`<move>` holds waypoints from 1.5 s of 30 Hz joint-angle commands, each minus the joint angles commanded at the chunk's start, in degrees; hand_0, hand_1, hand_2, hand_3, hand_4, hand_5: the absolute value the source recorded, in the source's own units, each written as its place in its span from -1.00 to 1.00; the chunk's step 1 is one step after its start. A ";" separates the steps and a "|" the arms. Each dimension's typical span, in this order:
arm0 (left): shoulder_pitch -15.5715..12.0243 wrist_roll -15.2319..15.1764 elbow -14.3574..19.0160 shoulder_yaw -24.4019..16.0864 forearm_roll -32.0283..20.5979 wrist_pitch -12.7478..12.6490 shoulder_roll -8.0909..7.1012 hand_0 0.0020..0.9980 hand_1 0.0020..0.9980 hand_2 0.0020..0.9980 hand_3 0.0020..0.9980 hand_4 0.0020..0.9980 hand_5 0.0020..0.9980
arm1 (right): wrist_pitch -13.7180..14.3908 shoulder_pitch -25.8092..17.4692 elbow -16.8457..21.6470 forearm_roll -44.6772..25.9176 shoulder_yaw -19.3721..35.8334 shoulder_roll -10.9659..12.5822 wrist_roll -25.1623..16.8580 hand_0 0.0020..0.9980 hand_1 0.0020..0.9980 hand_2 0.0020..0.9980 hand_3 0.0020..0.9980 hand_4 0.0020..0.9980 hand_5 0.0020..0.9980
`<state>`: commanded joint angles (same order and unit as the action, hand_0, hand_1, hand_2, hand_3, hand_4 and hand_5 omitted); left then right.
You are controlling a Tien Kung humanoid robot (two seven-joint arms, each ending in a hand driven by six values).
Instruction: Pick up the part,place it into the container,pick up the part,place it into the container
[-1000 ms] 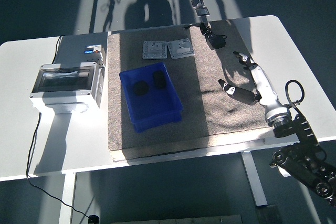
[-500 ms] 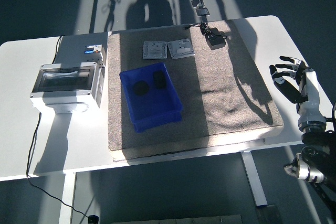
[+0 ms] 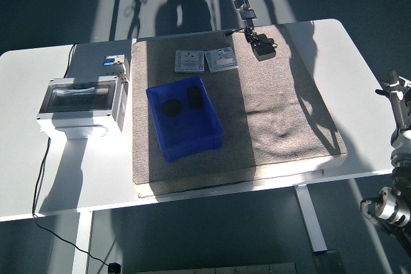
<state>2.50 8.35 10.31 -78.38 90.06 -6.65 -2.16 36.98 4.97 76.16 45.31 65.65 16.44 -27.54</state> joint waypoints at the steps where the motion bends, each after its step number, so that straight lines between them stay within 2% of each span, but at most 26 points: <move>1: -0.01 0.02 0.00 0.10 -0.06 0.00 0.01 0.33 0.23 0.19 0.24 0.32 0.43 | 0.00 -0.15 0.02 0.15 -0.18 -0.07 0.04 0.95 0.88 0.91 0.83 1.00 0.63; 4: -0.03 -0.27 0.00 0.19 -0.28 -0.24 0.11 0.33 0.23 0.19 0.24 0.32 0.43 | 0.00 0.09 2.26 5.41 0.42 -0.33 3.52 0.95 0.88 0.91 0.83 1.00 0.63; 5: -0.04 -0.35 0.00 0.18 -0.31 -0.30 0.13 0.34 0.24 0.20 0.25 0.32 0.47 | 0.00 0.27 3.17 7.32 0.58 -0.38 5.04 0.93 0.88 0.90 0.83 1.00 0.69; 8: 0.00 -0.56 0.00 -0.55 0.54 -0.18 0.17 0.34 0.24 0.20 0.25 0.32 0.47 | 0.00 1.33 5.61 13.41 -0.45 -0.56 10.61 0.93 0.88 0.90 0.83 1.00 0.69; 10: -0.04 -0.60 0.00 -1.11 1.20 -0.02 0.16 0.34 0.24 0.20 0.25 0.32 0.47 | 0.00 1.76 6.07 17.12 -1.42 -0.69 13.91 0.93 0.88 0.90 0.83 1.00 0.69; 11: -0.07 -0.60 0.00 -1.40 1.51 0.06 0.16 0.34 0.24 0.21 0.23 0.31 0.33 | 0.00 1.92 6.14 19.22 -1.87 -0.72 15.62 1.00 0.94 0.89 0.82 0.91 0.53; 16: -0.23 -1.18 0.00 -2.44 2.69 0.25 0.02 0.34 0.24 0.21 0.23 0.31 0.33 | 0.00 2.22 6.26 29.16 -2.86 -0.58 22.27 1.00 0.94 0.89 0.82 0.91 0.53; 17: -0.26 -1.48 0.00 -2.69 2.87 0.20 0.05 0.34 0.23 0.20 0.21 0.31 0.22 | 0.00 2.23 6.16 30.89 -2.92 -0.55 23.27 1.00 0.94 0.90 0.83 0.93 0.53; 18: -0.32 -1.94 0.00 -3.21 3.25 0.01 0.08 0.34 0.23 0.20 0.21 0.31 0.22 | 0.00 2.18 5.86 33.10 -2.96 -0.68 24.22 1.00 0.94 0.90 0.83 0.93 0.53; 22: -0.67 -3.36 0.00 -3.91 3.66 -0.51 -0.58 0.34 0.23 0.20 0.21 0.31 0.22 | 0.00 2.35 5.38 40.07 -3.71 -1.41 24.38 1.00 0.94 0.90 0.83 0.93 0.53; 23: -0.68 -3.39 0.00 -4.67 4.46 -0.48 -0.67 0.32 0.20 0.14 0.11 0.04 -0.26 | 0.00 2.48 5.27 41.34 -3.93 -1.45 24.29 1.00 0.94 0.89 0.83 0.95 0.53; 25: -0.61 -3.11 0.00 -5.66 5.95 -0.42 -0.51 0.32 0.20 0.14 0.11 0.04 -0.26 | 0.00 2.16 5.01 43.96 -3.84 -1.33 24.24 1.00 0.94 0.89 0.83 0.95 0.53; 28: -0.52 -2.70 0.00 -3.46 4.21 -1.18 -0.49 0.32 0.20 0.14 0.11 0.04 -0.26 | 0.00 1.09 5.71 48.24 -2.56 -1.34 26.08 1.00 0.94 0.89 0.83 0.95 0.53; 29: -0.51 -2.52 0.00 -3.21 3.63 -1.60 -0.48 0.30 0.15 0.08 0.08 -0.06 -0.59 | 0.00 1.09 6.25 49.96 -2.50 -1.29 27.21 1.00 0.91 0.87 0.82 0.91 0.49; 34: -0.25 -1.71 0.00 -2.75 2.25 -3.53 -0.39 0.30 0.15 0.08 0.08 -0.06 -0.59 | -0.89 2.82 7.60 58.35 -4.44 -1.03 32.33 1.00 0.91 0.87 0.82 0.91 0.49; 35: -0.13 -1.67 0.00 -2.42 2.05 -3.88 -0.36 0.29 0.14 0.04 0.08 -0.05 -0.64 | -1.10 3.09 7.55 59.57 -4.73 -1.06 32.69 1.00 0.90 0.86 0.77 0.85 0.47; 40: 0.23 -2.42 0.00 -0.10 -2.49 -6.31 0.27 0.29 0.14 0.04 0.08 -0.05 -0.64 | -2.39 4.43 6.75 65.09 -6.59 -0.89 34.46 1.00 0.90 0.86 0.77 0.85 0.47; 45: 0.18 -3.10 0.00 0.12 -4.55 -7.38 0.83 0.28 0.12 0.07 0.07 -0.05 -0.62 | -3.20 5.58 6.43 67.94 -7.94 -0.04 35.95 0.95 0.85 0.83 0.77 0.84 0.47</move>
<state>2.68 5.25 10.31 -78.26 85.50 -14.03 -1.33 33.78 10.55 82.58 113.25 57.71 16.40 8.41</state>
